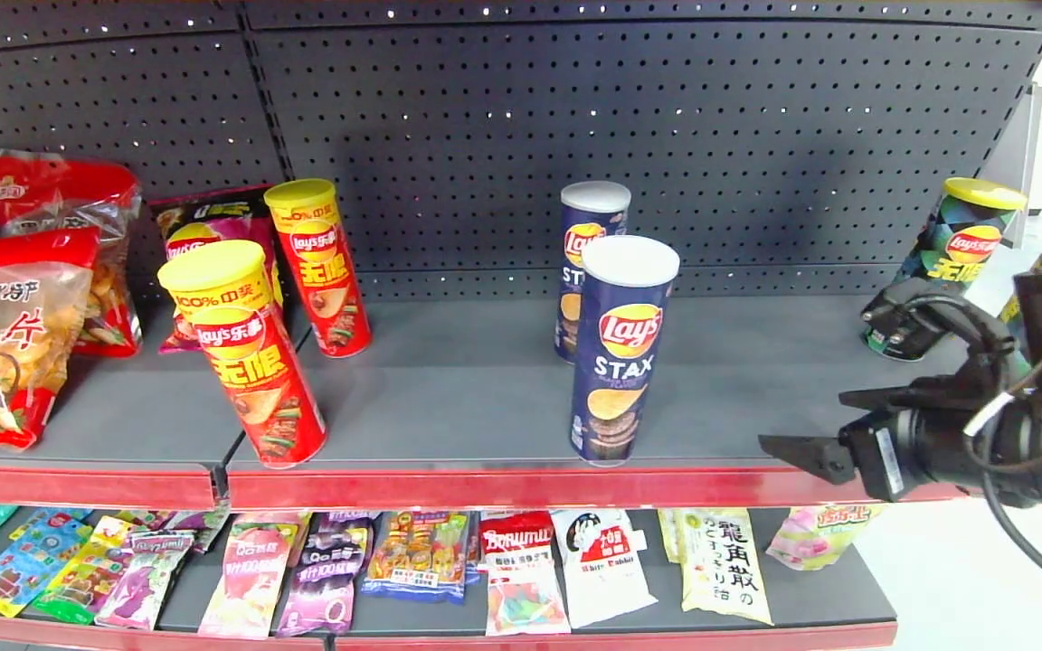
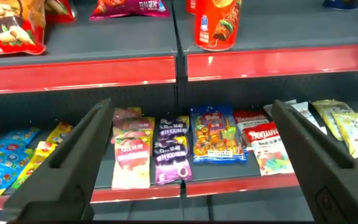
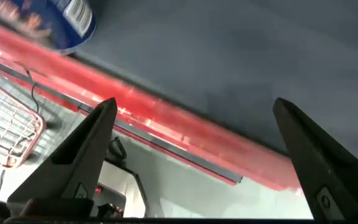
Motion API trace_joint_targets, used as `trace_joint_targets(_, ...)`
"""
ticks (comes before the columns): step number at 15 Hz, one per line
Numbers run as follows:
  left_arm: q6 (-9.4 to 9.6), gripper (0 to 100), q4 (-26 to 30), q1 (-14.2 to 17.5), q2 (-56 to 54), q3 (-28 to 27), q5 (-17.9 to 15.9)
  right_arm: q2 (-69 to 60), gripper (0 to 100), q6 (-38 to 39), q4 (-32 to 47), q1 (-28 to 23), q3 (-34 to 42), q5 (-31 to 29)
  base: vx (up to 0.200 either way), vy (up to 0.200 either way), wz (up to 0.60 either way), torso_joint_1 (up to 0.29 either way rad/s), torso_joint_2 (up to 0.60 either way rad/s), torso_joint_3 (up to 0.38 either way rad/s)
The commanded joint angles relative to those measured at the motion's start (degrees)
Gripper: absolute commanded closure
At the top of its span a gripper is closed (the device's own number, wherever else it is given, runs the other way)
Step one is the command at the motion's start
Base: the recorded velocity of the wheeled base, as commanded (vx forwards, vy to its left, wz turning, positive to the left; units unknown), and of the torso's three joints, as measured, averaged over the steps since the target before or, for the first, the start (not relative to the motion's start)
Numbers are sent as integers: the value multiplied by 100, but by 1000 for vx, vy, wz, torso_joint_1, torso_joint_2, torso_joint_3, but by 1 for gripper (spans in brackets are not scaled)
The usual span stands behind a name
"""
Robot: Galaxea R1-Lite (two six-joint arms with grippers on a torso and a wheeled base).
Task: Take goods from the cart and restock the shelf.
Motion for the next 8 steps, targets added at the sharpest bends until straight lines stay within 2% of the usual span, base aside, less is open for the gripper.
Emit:
trace_joint_targets(1,26,0,0,5,24,1,-1,743,0,-4,-44,63,-315,0,0,0,0,0,0,0)
trace_joint_targets(4,79,0,0,-3,24,1,-28,1323,0,-13,-44,195,-904,-26,0,0,0,0,0,0)
trace_joint_targets(8,114,0,0,5,24,1,-19,1613,0,-13,-44,265,-1044,-149,0,0,0,0,0,0)
